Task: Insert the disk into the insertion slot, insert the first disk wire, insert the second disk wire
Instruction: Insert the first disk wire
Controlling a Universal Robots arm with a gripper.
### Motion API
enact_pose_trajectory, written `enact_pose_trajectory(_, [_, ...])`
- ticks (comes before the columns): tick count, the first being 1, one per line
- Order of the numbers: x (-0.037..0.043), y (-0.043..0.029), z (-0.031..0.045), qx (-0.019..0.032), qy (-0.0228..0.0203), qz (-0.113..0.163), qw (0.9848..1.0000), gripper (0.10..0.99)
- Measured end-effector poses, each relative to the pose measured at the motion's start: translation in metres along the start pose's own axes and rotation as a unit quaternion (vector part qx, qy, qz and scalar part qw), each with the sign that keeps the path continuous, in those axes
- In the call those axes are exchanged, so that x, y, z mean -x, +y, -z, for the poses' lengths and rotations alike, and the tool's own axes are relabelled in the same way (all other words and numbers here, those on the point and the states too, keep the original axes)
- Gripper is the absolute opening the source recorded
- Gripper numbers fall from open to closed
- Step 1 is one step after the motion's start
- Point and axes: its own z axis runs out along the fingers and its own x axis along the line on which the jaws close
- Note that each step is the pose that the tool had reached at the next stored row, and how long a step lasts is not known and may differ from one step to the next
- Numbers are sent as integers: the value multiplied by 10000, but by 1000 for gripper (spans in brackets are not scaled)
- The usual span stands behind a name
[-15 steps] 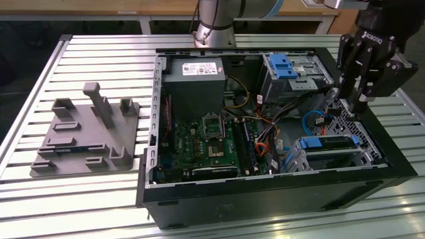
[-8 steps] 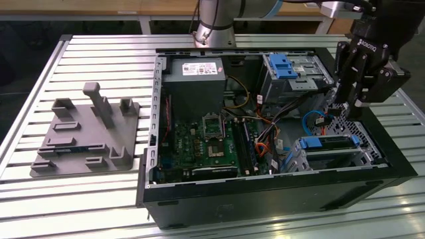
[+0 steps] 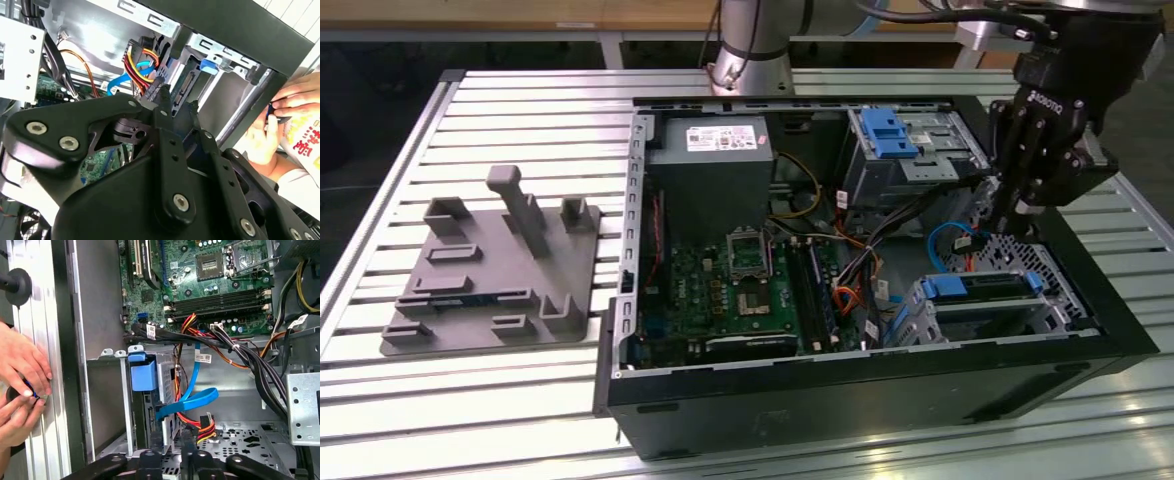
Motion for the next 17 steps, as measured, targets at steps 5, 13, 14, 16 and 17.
enact_pose_trajectory(5, [74,6,-23,-10,87,0,10000,290])
enact_pose_trajectory(13, [206,20,-13,62,157,23,9999,290])
enact_pose_trajectory(14, [209,16,-20,84,170,30,9998,290])
enact_pose_trajectory(16, [226,1,-34,97,195,34,9998,290])
enact_pose_trajectory(17, [244,-3,-35,97,206,34,9997,290])
